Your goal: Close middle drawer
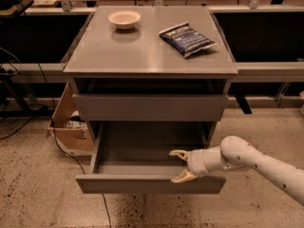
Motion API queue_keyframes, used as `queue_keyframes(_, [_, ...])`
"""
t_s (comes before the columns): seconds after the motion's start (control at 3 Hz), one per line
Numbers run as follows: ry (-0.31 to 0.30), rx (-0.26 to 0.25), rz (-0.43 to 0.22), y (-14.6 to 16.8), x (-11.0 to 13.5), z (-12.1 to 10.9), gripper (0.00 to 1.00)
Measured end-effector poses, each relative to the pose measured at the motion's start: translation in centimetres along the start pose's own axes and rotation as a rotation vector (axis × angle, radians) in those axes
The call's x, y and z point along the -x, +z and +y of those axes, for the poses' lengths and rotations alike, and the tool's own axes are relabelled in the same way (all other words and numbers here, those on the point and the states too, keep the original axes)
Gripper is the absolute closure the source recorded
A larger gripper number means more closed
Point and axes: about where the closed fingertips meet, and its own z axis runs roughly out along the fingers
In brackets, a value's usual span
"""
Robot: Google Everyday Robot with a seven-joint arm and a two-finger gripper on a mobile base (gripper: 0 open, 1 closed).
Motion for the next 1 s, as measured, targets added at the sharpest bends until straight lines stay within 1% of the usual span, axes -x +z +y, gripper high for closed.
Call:
queue_keyframes(0.33, [-0.050, -0.014, -0.022, 0.6, 0.6, -1.6, 0.30])
queue_keyframes(0.67, [-0.112, -0.037, -0.047, 1.7, 0.9, -3.4, 0.40])
queue_keyframes(1.0, [-0.146, -0.053, -0.061, 2.2, 1.1, -4.3, 0.62])
